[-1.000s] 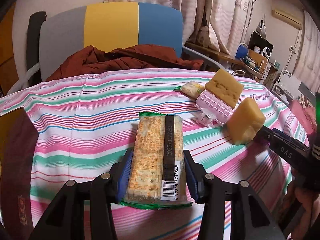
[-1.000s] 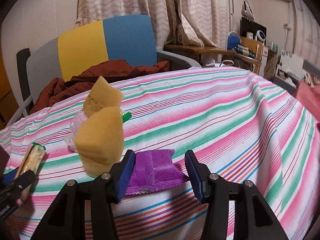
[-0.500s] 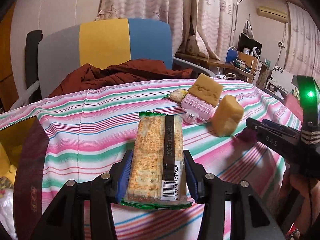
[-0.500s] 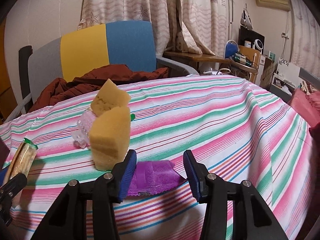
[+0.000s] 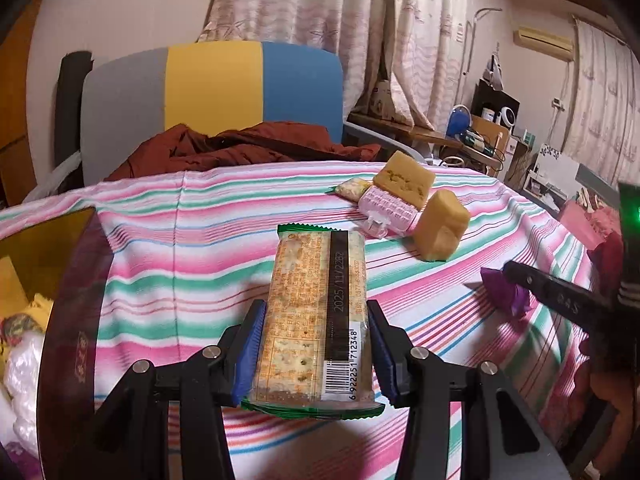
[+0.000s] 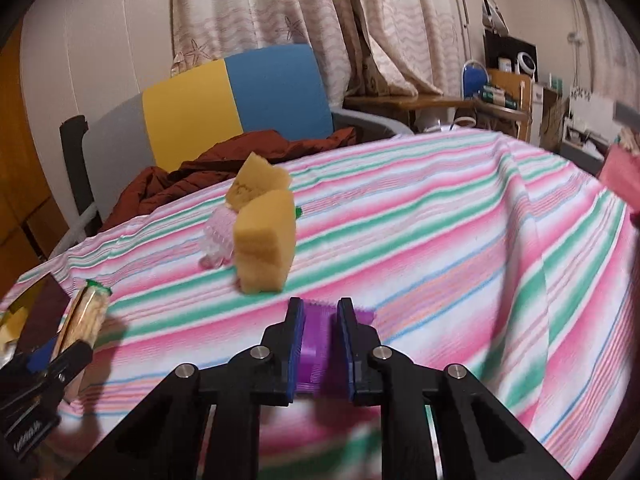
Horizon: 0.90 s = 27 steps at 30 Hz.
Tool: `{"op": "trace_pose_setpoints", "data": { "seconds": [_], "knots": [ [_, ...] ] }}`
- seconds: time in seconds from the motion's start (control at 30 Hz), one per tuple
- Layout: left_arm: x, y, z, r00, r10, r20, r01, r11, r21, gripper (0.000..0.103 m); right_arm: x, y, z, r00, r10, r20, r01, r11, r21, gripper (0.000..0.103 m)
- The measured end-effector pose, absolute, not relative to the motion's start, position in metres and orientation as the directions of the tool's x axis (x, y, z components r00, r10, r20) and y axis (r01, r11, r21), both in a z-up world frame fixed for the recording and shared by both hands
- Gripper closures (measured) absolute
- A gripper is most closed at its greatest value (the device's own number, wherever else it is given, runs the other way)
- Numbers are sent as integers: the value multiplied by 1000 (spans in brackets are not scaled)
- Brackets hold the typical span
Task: Organize objects
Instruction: 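Lift the cracker packet and purple snack and carry them toward the gold tin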
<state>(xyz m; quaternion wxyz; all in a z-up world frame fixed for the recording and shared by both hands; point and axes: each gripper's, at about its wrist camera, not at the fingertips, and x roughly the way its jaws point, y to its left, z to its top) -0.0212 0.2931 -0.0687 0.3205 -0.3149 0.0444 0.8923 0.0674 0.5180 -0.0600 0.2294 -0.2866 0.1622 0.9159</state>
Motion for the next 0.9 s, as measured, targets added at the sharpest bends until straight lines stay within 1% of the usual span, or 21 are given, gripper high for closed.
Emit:
{"op": "trace_pose_setpoints", "data": {
  "seconds": [0.07,0.1,0.13,0.17,0.2,0.27,0.3,0.43,0.5,0.53,0.57,0.6,0.63,0.67,0.8,0.9],
  "knots": [
    [-24,287,-71,-588,546,-597,-587,-796,-149,54,72,512,-61,-736,328,-593,-500,-853,149,85],
    [-25,285,-72,-585,547,-599,-583,-797,-158,54,75,510,-60,-736,338,-586,-501,-855,136,83],
    [-27,284,-73,-583,546,-602,-575,-801,-169,54,77,511,-59,-738,342,-581,-504,-852,139,70],
    [-28,283,-73,-581,546,-604,-570,-803,-177,54,80,516,-59,-740,339,-581,-518,-838,170,40],
    [-29,281,-74,-579,547,-604,-567,-803,-184,54,82,522,-59,-741,333,-583,-531,-822,205,21],
    [-29,281,-75,-575,553,-603,-568,-800,-193,54,87,535,-60,-750,325,-576,-554,-785,278,21],
    [-29,280,-75,-574,554,-603,-570,-799,-193,54,85,538,-61,-744,317,-588,-557,-780,285,21],
    [-27,284,-76,-569,556,-606,-583,-793,-180,54,69,538,-71,-712,268,-649,-537,-803,257,21],
    [-26,285,-76,-569,557,-605,-587,-791,-175,54,60,533,-76,-684,267,-679,-534,-817,217,21],
    [-26,285,-76,-569,557,-604,-588,-790,-174,54,55,528,-80,-661,283,-695,-536,-826,173,21],
    [-26,285,-75,-570,558,-604,-590,-789,-173,54,53,524,-81,-650,301,-698,-536,-833,141,24],
    [-26,285,-75,-570,558,-603,-590,-789,-172,54,50,519,-82,-644,313,-698,-527,-843,109,36],
    [-26,285,-75,-571,558,-602,-591,-788,-170,54,48,515,-83,-639,319,-700,-517,-852,84,43],
    [-25,284,-75,-572,559,-600,-592,-788,-169,54,47,511,-84,-633,331,-700,-507,-860,52,48],
    [-20,283,-72,-576,572,-584,-606,-778,-164,54,51,503,-83,-646,332,-687,-486,-873,35,50],
    [-18,281,-69,-570,577,-585,-613,-773,-165,54,58,500,-81,-663,307,-683,-488,-869,84,50]
  ]
}}
